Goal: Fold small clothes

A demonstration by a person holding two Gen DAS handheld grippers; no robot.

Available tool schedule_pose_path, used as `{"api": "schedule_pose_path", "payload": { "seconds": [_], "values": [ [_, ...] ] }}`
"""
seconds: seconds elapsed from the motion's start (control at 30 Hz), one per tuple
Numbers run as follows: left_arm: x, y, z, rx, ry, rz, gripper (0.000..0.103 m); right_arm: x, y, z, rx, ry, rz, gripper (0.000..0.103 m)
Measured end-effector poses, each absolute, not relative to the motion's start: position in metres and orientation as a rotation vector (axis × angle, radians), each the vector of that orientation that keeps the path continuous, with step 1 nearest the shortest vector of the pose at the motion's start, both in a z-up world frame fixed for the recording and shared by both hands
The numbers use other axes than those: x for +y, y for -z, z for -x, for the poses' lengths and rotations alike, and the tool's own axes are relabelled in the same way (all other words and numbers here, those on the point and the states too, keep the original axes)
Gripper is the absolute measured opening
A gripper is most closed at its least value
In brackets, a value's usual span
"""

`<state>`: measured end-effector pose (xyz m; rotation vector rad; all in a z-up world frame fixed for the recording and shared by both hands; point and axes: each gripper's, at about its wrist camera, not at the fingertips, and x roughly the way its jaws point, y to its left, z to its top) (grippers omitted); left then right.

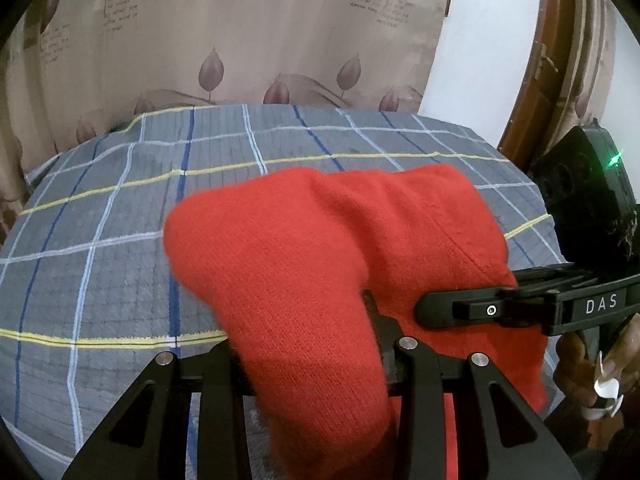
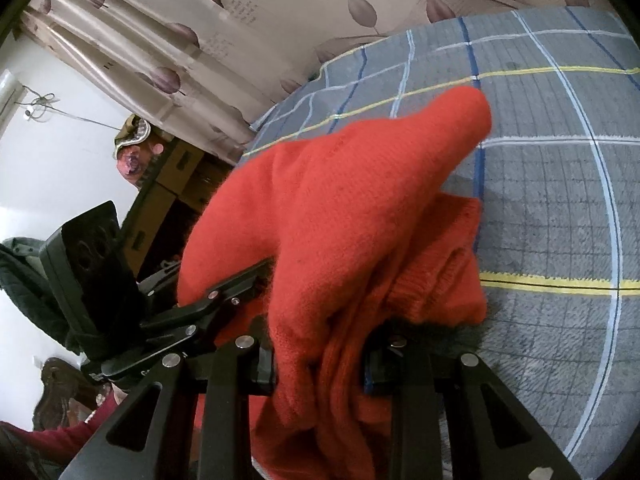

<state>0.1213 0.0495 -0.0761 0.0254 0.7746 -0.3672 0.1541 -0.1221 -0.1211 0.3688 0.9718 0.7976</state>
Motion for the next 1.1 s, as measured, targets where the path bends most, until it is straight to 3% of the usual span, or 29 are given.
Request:
{"api": "schedule_pose_path", "payload": {
  "seconds": [0.27,0.53,0.9,0.97,1.03,1.1],
  "values": [
    [0.052,0.095,-0.126,0.791,0.343,-0.003,0.046,-0.126,0.142,-0.161,0.997,-0.787,-0.393,0.027],
    [0.059,0.104,-0.126,0.763,0.294,0.013,0.073,-0.132,0.153,-0.166,1.007,-0.783,-0.421,0.034],
    [0.063,0.094,-0.11,0.651,0.179,-0.057,0.086,-0.132,0.128,-0.137,0.881,-0.691,-0.307,0.041],
    [0.063,0.089,-0.103,0.609,0.126,-0.086,0.087,-0.132,0.114,-0.119,0.811,-0.648,-0.249,0.046],
    [0.064,0.083,-0.097,0.57,0.085,-0.101,0.091,-0.136,0.104,-0.107,0.759,-0.62,-0.225,0.062],
    [0.064,0.074,-0.09,0.524,0.055,-0.108,0.093,-0.142,0.095,-0.094,0.706,-0.599,-0.218,0.068]
  ]
}}
